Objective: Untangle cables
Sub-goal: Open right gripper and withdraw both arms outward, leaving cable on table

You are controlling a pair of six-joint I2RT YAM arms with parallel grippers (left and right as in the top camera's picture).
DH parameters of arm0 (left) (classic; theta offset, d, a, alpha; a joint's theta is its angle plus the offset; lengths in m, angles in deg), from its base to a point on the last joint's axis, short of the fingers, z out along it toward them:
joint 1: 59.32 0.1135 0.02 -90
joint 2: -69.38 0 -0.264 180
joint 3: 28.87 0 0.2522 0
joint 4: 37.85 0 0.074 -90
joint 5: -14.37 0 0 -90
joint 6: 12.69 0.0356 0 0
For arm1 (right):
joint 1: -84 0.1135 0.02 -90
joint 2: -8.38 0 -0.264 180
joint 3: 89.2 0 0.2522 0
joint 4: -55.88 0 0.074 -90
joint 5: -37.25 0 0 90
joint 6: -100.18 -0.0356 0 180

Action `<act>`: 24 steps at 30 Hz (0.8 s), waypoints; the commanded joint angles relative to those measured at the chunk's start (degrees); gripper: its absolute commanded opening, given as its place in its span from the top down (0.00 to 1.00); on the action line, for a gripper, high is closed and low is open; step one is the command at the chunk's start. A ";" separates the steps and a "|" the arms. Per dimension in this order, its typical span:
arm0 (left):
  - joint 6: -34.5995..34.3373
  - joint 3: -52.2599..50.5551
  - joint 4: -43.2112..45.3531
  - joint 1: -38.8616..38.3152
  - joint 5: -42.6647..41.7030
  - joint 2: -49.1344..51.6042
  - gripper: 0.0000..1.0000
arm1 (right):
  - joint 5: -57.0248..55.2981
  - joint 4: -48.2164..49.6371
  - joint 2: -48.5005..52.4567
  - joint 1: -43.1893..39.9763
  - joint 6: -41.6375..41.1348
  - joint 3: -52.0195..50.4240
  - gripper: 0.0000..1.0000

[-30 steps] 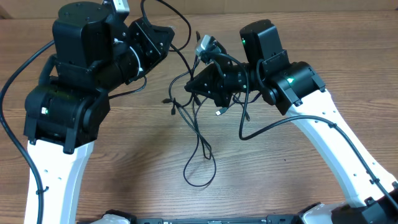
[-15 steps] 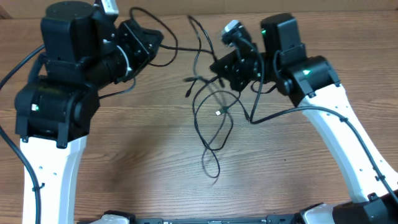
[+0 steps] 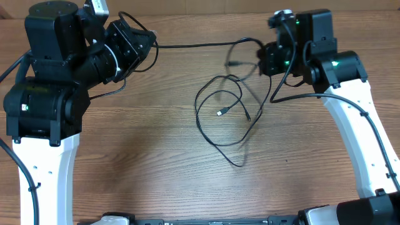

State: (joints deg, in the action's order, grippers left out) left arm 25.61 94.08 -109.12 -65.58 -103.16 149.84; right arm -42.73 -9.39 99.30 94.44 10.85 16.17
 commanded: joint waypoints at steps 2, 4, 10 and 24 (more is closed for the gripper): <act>2.45 1.62 -0.02 1.42 0.00 -1.16 0.96 | -15.61 -1.11 -0.35 -3.21 -3.98 0.92 0.96; 2.47 1.62 -0.59 1.66 0.02 -1.20 0.96 | -19.28 -1.60 -0.35 -4.17 -5.03 0.92 0.96; 3.10 1.62 -1.88 3.65 -0.48 -1.49 0.96 | -23.08 -2.45 -0.35 -7.32 -6.71 0.92 0.96; 4.20 1.62 0.35 4.74 -5.81 -1.84 0.96 | 14.97 -4.74 -0.35 -9.42 5.88 0.92 0.38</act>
State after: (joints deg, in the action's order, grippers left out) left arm 28.03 94.12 -109.67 -61.14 -105.37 149.47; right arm -41.87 -13.67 99.30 84.89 12.03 16.17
